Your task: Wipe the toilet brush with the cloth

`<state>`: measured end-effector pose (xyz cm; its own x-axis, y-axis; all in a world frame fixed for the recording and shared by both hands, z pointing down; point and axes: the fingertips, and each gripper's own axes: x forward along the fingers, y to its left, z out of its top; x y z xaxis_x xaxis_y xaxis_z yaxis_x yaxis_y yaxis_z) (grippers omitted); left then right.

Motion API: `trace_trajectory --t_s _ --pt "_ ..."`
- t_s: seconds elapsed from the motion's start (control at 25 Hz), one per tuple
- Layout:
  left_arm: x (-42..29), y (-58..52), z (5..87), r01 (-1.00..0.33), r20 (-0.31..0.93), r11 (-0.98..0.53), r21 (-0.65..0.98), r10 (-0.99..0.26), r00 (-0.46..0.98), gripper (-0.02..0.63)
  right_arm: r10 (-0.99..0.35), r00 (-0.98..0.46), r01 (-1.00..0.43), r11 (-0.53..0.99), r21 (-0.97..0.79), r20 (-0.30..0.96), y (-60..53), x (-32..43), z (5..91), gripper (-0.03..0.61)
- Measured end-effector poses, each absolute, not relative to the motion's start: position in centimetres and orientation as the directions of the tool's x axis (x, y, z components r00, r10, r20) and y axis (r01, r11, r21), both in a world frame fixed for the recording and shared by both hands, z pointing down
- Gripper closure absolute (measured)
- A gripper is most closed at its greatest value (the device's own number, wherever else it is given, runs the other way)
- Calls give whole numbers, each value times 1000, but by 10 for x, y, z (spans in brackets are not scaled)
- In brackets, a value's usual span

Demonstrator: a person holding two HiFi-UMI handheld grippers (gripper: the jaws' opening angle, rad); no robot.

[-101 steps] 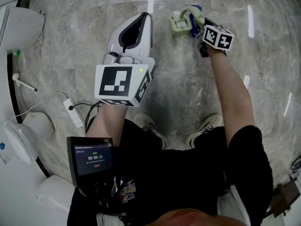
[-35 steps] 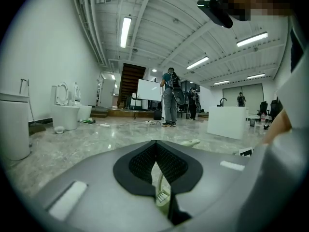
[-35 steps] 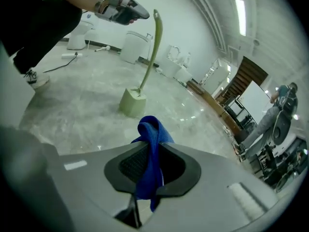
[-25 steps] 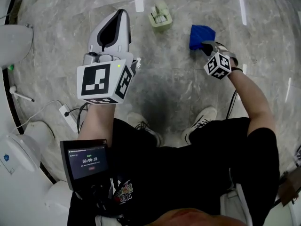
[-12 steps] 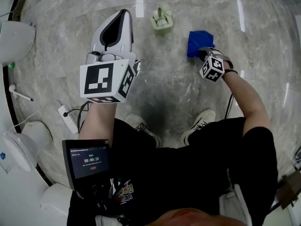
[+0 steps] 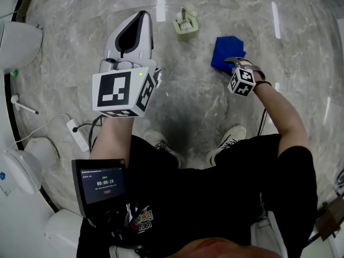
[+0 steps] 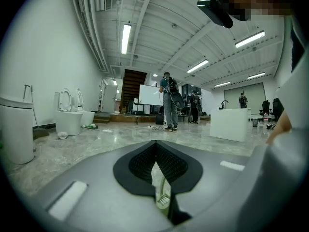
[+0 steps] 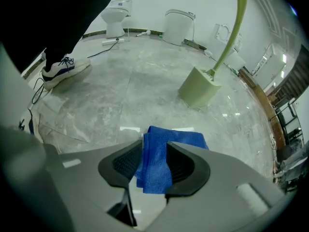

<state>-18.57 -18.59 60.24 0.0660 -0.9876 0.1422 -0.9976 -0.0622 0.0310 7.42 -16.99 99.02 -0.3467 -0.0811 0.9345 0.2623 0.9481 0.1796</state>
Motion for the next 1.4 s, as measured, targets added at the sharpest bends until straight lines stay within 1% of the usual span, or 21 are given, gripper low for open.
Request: trace_trajectory --t_s 0.32,0.52,0.68,0.76,0.88,0.96,1.08,1.4 --pt "-176 -183 601 -996 146 -70 49 -986 76 604 -159 -474 93 969 229 866 -197 45 940 428" --pt "-169 -170 596 -988 175 -45 148 -982 71 604 -237 -577 -94 970 224 782 -215 25 874 440" --pt "-159 -148 588 -981 218 -29 190 -973 71 604 -276 -616 -239 958 159 737 -214 24 825 439" --pt "-153 -138 578 -984 221 -28 177 -973 68 604 -294 -623 -294 947 131 725 -205 30 798 440" --pt "-149 -115 563 -996 233 -10 85 -972 29 604 -323 -630 -379 922 84 706 -182 40 745 439" --pt "-147 -102 545 -999 268 -4 33 -963 12 604 -358 -648 -446 894 47 672 -172 42 696 439" --pt "-140 -91 495 -1000 299 -20 24 -954 26 604 -417 -665 -528 849 6 620 -161 45 614 440" --pt "-148 -77 337 -993 337 27 112 -942 13 604 -504 -650 -654 752 -82 569 -144 36 421 440"
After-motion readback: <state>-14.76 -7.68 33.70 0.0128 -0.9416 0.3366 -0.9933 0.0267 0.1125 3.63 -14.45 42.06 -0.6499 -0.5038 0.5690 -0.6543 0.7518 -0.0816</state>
